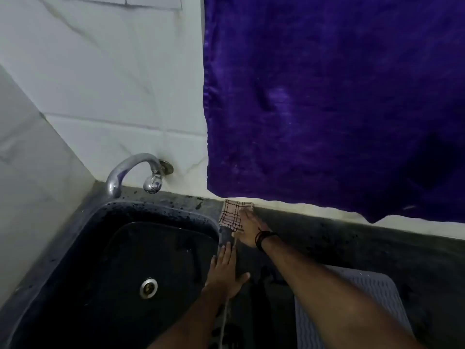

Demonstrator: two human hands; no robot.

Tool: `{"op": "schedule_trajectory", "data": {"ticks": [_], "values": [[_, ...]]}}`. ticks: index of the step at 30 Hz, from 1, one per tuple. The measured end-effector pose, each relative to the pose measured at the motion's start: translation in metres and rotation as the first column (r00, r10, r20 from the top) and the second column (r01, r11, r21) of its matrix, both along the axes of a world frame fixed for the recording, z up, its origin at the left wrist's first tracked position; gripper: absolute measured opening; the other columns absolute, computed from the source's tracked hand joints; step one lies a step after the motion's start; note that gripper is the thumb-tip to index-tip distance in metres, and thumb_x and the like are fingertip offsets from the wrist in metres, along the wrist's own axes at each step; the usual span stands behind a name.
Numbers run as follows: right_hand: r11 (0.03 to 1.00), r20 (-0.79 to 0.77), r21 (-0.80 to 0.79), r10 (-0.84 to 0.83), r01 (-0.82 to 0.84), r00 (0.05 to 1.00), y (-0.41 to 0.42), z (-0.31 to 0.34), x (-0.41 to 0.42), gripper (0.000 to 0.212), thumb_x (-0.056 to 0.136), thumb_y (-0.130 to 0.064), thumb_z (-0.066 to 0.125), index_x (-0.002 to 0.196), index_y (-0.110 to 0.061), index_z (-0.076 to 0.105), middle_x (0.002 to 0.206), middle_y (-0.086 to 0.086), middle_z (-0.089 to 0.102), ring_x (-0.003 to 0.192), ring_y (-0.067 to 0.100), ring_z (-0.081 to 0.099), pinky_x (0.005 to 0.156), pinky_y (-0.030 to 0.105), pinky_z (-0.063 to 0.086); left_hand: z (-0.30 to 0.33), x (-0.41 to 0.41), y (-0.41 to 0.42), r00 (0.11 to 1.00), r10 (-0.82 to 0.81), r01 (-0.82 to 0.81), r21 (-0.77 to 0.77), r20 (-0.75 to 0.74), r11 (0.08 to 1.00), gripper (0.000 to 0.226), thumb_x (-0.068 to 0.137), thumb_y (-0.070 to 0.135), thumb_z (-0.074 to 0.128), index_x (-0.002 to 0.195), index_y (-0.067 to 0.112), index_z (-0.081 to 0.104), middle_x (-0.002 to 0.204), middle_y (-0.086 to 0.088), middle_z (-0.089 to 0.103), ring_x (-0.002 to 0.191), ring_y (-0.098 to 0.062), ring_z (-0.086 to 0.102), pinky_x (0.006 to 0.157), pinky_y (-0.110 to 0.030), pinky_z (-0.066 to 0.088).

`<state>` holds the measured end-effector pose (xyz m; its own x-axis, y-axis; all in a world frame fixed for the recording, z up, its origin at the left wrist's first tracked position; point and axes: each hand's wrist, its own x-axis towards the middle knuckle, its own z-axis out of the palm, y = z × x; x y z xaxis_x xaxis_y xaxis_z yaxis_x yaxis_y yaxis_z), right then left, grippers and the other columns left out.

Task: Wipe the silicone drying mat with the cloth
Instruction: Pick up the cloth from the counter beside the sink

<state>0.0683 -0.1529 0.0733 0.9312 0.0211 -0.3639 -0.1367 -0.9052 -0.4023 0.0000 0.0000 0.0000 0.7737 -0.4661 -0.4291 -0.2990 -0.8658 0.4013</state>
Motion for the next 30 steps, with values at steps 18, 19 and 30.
{"op": "schedule_trajectory", "data": {"ticks": [18,19,30], "values": [[0.991,0.318,-0.108,-0.043,0.081,0.947,-0.022,-0.030,0.008,0.050,0.090,-0.003,0.049,0.137,-0.019,0.046,0.134,0.005,0.054,0.124,0.025,0.047,0.100,0.041,0.043,-0.015,0.009,-0.011,0.996,0.036,-0.037,0.018,0.080,0.999,0.093,0.095,0.072,0.027,0.158,0.019,-0.017,0.163,0.003,-0.025,0.150,-0.014,-0.024,0.123,-0.042,-0.013],[0.992,0.312,-0.072,-0.077,0.104,0.947,-0.027,-0.022,0.001,0.048,0.091,-0.006,0.050,0.137,-0.019,0.046,0.133,0.005,0.055,0.122,0.026,0.049,0.100,0.040,0.043,-0.009,0.007,-0.012,0.996,0.041,-0.043,0.026,0.076,0.999,0.093,0.095,0.072,0.027,0.158,0.018,-0.016,0.164,0.002,-0.023,0.151,-0.015,-0.022,0.123,-0.042,-0.013],[0.576,-0.057,0.658,-0.603,0.484,0.795,-0.080,0.043,-0.104,0.029,0.098,-0.013,0.052,0.127,-0.008,0.056,0.123,0.011,0.063,0.115,0.026,0.059,0.097,0.032,0.047,0.052,-0.038,-0.028,0.992,-0.044,0.039,0.037,0.122,0.999,0.092,0.096,0.071,0.027,0.159,0.015,-0.011,0.167,-0.005,-0.016,0.153,-0.020,-0.016,0.122,-0.041,-0.010]]}}
